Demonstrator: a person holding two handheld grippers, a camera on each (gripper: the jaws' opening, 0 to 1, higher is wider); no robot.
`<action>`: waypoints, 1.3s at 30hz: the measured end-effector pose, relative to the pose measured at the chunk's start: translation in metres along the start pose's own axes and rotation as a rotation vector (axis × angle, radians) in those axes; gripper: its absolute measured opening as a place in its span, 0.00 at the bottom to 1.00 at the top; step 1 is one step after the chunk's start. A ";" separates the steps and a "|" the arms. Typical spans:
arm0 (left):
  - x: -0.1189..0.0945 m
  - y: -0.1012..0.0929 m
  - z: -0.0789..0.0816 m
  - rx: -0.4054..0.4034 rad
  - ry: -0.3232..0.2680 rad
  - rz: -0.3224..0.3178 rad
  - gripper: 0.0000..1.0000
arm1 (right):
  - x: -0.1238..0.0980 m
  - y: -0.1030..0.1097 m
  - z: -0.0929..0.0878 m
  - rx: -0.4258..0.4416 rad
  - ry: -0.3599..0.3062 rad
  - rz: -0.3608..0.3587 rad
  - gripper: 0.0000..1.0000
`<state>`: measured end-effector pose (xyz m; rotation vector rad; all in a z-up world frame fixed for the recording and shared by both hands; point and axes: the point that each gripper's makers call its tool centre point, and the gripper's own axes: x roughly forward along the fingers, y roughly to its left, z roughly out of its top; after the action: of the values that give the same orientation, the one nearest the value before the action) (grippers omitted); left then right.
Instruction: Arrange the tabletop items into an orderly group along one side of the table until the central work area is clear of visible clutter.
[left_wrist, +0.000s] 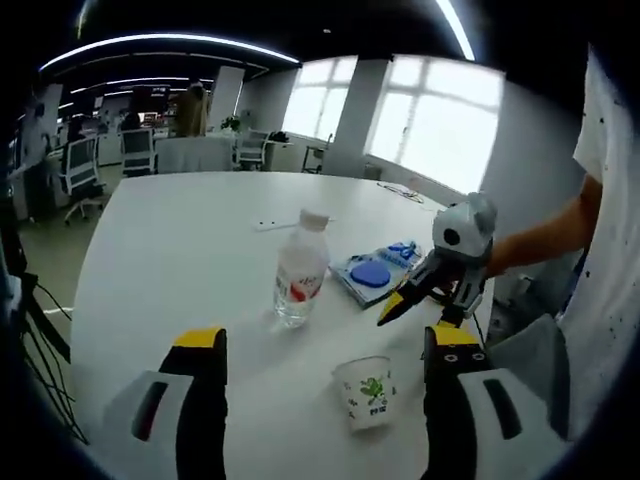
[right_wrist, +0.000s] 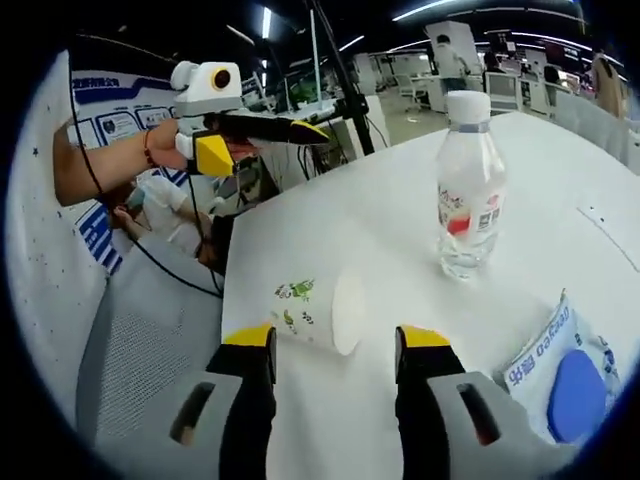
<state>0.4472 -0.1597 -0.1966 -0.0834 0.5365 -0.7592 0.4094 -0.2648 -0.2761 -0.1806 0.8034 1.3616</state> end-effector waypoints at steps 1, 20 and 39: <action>-0.001 0.000 -0.001 -0.004 0.001 0.001 0.83 | 0.003 0.002 -0.001 -0.003 0.010 0.018 0.41; -0.005 -0.001 -0.007 -0.035 -0.010 0.023 0.80 | 0.025 0.006 0.004 0.075 0.039 0.221 0.21; -0.006 -0.004 -0.008 -0.027 -0.008 0.018 0.79 | 0.022 0.027 -0.010 0.109 0.116 0.329 0.00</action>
<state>0.4374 -0.1575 -0.2000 -0.1063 0.5399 -0.7335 0.3809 -0.2463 -0.2878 -0.0431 1.0352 1.6211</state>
